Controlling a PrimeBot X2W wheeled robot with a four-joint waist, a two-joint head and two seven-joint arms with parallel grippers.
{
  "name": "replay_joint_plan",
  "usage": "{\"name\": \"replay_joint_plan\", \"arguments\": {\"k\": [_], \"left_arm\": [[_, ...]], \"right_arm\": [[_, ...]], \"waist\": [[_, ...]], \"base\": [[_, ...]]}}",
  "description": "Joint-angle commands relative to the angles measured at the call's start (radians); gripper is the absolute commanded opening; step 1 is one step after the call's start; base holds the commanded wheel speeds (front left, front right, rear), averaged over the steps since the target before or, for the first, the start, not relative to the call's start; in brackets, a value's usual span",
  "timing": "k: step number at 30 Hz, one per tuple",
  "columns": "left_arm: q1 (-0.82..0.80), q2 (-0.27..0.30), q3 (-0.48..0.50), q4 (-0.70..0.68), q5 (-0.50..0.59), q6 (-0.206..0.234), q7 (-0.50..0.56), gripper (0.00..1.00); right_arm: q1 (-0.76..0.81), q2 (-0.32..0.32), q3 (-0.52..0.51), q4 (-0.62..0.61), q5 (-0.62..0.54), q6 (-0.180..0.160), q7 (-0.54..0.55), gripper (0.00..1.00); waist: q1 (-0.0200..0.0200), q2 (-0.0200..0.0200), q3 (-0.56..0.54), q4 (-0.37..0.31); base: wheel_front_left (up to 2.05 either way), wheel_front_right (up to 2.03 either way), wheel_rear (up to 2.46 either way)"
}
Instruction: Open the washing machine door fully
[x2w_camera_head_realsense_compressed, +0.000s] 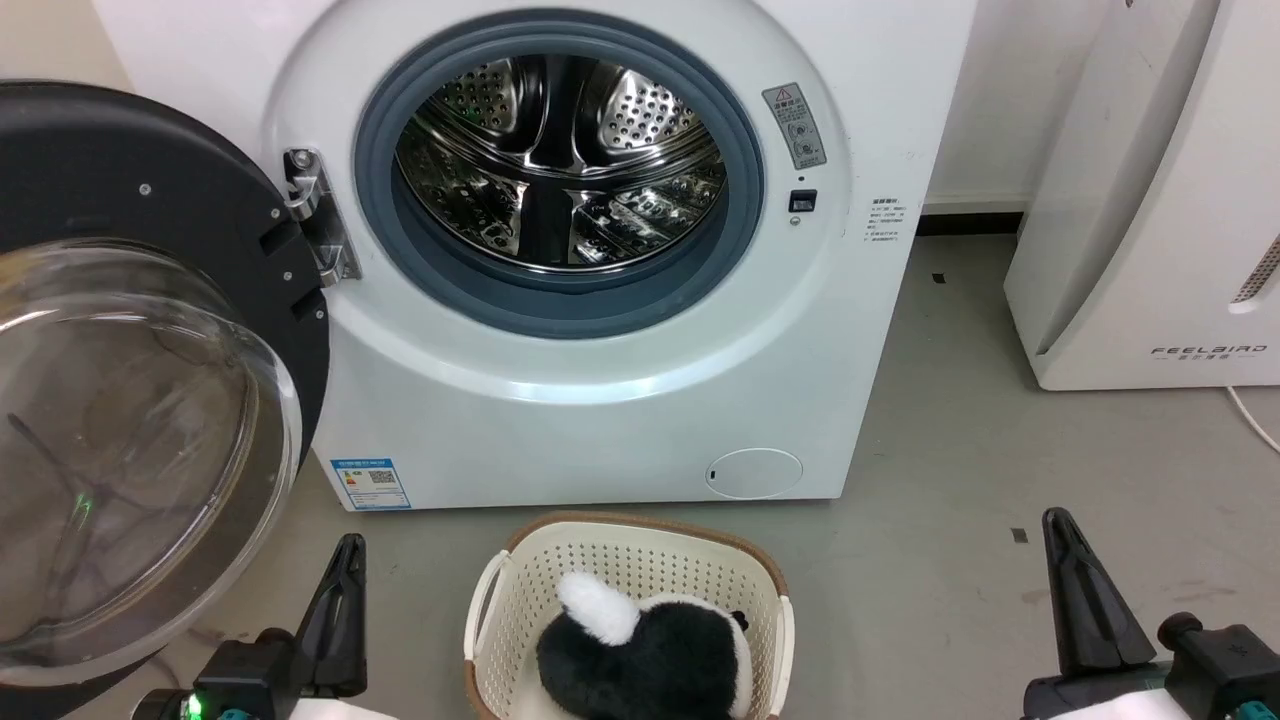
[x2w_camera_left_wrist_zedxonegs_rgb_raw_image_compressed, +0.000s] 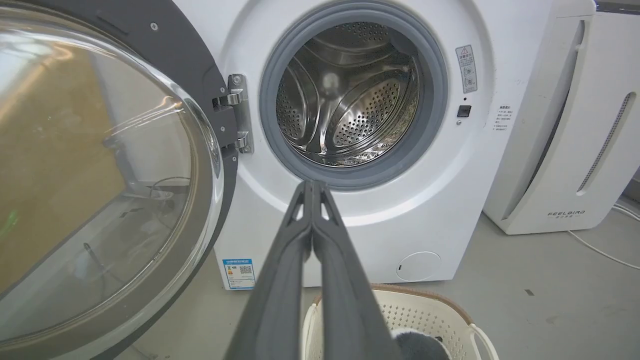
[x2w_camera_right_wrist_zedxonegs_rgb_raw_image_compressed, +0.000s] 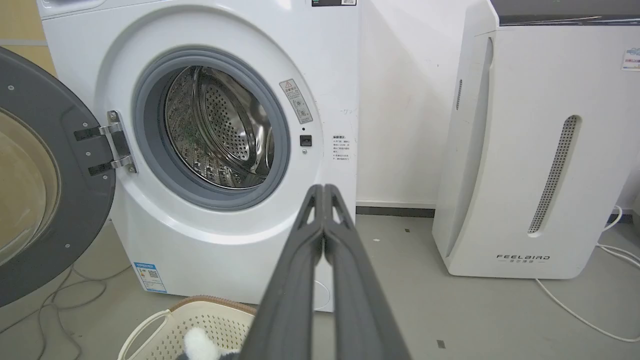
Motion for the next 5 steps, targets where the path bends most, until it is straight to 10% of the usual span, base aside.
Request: {"name": "replay_joint_plan", "arguments": {"k": [1,5], "left_arm": [[-0.003,0.0,-0.001,-0.003,0.002,0.005,0.004,0.0],[-0.006,0.0,-0.003,-0.005,0.004,0.009,0.013,0.0]], "right_arm": [[-0.004,0.0,0.001,0.0,-0.003,0.0,0.006,0.0],[-0.007,0.0,0.003,0.001,-0.006,0.0,0.014,0.0]], "waist": [[0.0,0.0,0.0,0.0],[0.0,0.0,0.002,0.001]], "base": [[0.0,0.0,0.0],[0.0,0.0,0.0]]}}
